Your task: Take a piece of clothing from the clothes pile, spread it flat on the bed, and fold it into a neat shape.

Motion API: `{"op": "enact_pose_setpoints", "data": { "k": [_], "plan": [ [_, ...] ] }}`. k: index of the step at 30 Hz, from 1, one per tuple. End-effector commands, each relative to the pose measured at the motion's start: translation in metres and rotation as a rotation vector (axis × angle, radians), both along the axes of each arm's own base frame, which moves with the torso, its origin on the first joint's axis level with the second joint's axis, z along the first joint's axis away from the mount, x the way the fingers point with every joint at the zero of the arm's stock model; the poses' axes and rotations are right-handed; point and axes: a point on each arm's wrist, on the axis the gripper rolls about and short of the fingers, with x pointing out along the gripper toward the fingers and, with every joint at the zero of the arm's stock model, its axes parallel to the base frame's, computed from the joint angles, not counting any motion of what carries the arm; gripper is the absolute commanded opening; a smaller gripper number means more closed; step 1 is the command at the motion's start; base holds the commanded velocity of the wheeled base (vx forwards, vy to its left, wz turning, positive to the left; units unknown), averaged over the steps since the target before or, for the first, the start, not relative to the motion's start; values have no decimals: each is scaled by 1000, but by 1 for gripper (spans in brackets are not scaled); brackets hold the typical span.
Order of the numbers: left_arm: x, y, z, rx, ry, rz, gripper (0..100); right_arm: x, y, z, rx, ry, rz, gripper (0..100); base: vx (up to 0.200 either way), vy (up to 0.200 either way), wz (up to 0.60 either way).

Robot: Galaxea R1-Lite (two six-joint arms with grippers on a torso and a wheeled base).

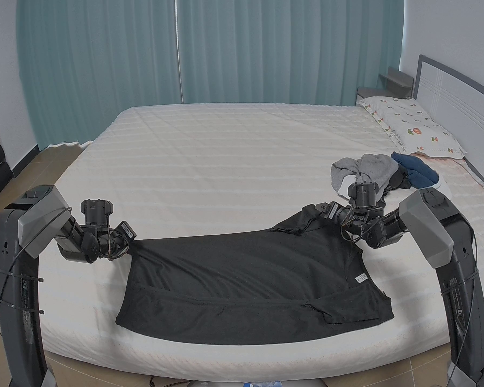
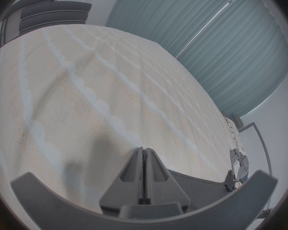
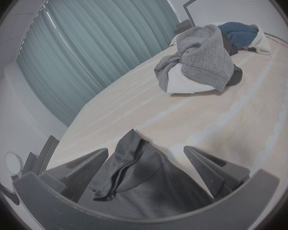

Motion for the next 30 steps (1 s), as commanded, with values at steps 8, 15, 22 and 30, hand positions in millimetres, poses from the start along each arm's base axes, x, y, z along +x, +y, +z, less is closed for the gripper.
{"op": "enact_pose_setpoints", "data": {
  "k": [8,15,22,30],
  "plan": [
    [1,0,0,0,-3,0,0,5,-1,-8,10,2,-9,100,0,0,0],
    [1,0,0,1,-5,-1,0,5,2,-13,8,7,-9,0,0,0,0],
    [1,-1,1,0,-7,-2,0,5,-8,-5,8,-2,-31,0,0,0,0],
    [1,-1,8,0,-22,-1,0,-2,-17,7,12,-2,-44,0,0,0,0]
  ]
}}
